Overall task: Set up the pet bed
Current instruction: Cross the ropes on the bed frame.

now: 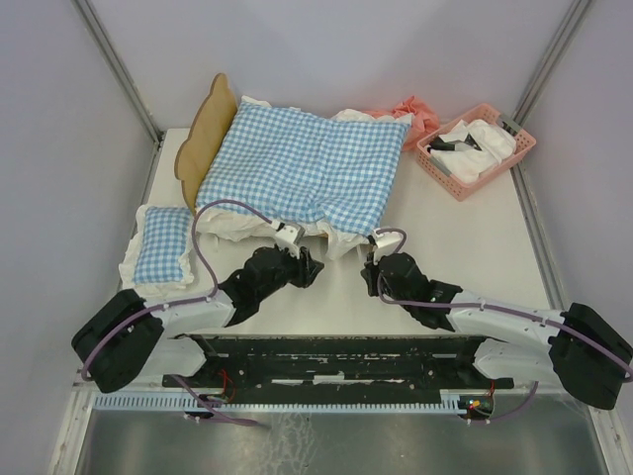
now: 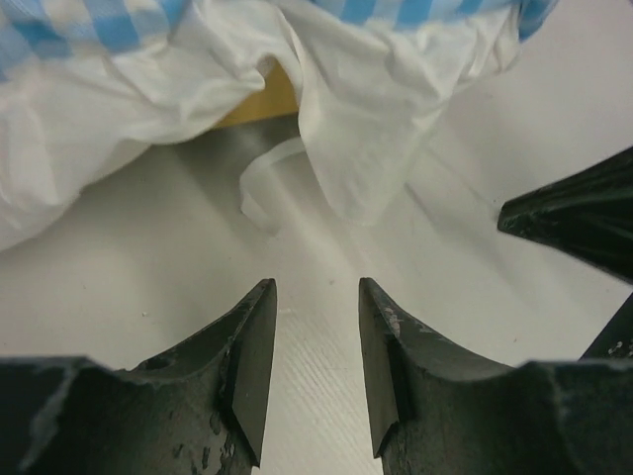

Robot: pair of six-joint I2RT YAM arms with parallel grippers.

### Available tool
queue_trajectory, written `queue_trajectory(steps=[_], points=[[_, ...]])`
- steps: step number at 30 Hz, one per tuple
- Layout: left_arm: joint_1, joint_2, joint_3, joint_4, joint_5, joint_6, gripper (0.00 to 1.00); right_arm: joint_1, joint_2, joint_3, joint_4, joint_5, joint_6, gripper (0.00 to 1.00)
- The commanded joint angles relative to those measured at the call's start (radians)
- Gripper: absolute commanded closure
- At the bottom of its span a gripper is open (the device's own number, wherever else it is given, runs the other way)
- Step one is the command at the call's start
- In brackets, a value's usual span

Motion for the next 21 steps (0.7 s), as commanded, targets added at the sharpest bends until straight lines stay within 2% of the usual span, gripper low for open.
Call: queue_trajectory(steps=[1,6,12,18,20,21], points=[[-0.032,0.095,-0.049,0.275,-0.056,0.112,0.54,0.004,-0.038,0.005,0.007,0.009,0.003,0.98],[-0.043,0.261,-0.025,0.417,-0.093,0.125,0.52,0.003,-0.031,-0.006,0.025,0.012,0.011,0.98],[-0.048,0.437,0.036,0.493,-0.134,0.105,0.5,0.002,-0.007,-0.009,0.044,0.009,0.014,0.98],[-0.05,0.583,0.12,0.478,-0.208,0.031,0.5,0.003,0.008,-0.007,0.06,0.0,0.016,0.98],[-0.051,0.598,0.136,0.443,-0.242,0.014,0.52,0.004,0.01,-0.004,0.06,0.001,0.014,0.98],[-0.053,0.599,0.137,0.428,-0.254,0.009,0.56,0.003,0.009,-0.003,0.059,0.002,0.013,0.98]])
